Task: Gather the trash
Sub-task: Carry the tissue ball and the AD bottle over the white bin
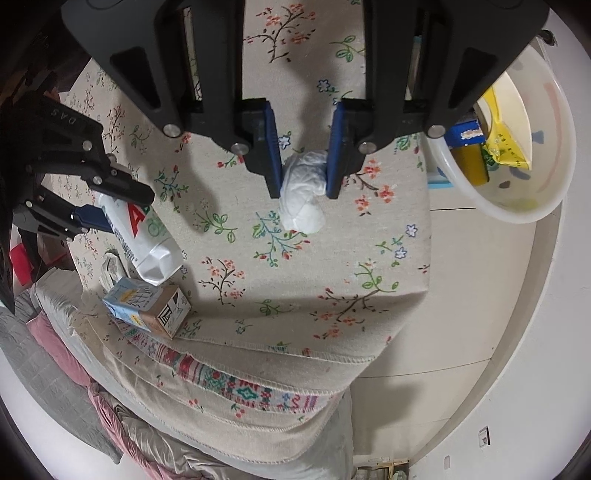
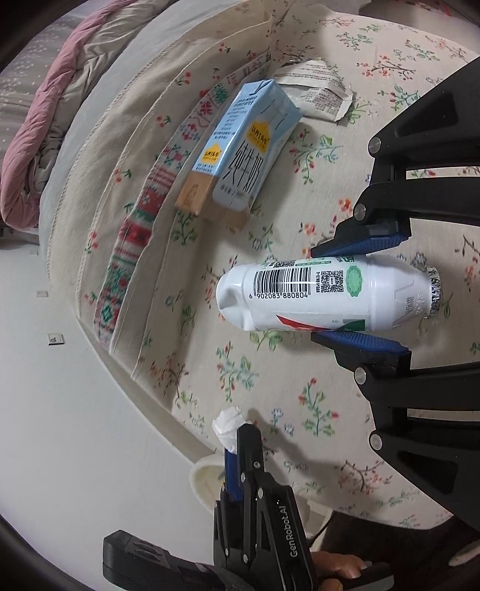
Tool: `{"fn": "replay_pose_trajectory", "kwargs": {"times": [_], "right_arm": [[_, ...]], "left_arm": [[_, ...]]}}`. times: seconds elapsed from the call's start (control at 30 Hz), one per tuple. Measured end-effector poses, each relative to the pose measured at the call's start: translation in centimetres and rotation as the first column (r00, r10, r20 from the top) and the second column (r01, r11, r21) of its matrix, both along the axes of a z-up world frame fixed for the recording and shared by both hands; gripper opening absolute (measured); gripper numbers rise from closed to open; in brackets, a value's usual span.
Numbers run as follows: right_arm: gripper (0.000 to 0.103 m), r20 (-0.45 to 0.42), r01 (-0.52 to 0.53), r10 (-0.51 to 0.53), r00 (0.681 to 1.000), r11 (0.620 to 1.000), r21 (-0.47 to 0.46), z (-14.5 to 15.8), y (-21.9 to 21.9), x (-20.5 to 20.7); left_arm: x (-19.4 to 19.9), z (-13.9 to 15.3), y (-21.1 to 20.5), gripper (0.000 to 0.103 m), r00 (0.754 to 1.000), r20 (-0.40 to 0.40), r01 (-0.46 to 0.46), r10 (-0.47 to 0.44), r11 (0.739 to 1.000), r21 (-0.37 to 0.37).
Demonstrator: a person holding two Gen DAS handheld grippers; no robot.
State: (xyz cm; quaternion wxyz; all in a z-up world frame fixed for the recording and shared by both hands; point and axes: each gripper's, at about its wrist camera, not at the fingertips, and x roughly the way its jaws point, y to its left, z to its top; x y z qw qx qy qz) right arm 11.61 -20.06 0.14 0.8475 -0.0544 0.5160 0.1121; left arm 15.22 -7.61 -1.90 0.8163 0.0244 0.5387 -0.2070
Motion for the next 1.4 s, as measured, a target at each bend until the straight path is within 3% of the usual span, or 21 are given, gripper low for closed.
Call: {"fn": "replay_pose_trajectory", "kwargs": {"times": [0.7, 1.4], "right_arm": [[0.038, 0.010, -0.081, 0.080, 0.997, 0.995, 0.063, -1.1, 6.6, 1.8], [0.038, 0.004, -0.190, 0.191, 0.982, 0.975, 0.116, -2.5, 15.5, 1.8]], "left_arm": [[-1.0, 1.0, 6.4, 0.025, 0.995, 0.037, -0.091, 0.090, 0.996, 0.015], [-2.7, -1.9, 17.4, 0.025, 0.972, 0.007, -0.236, 0.236, 0.970, 0.060]]}}
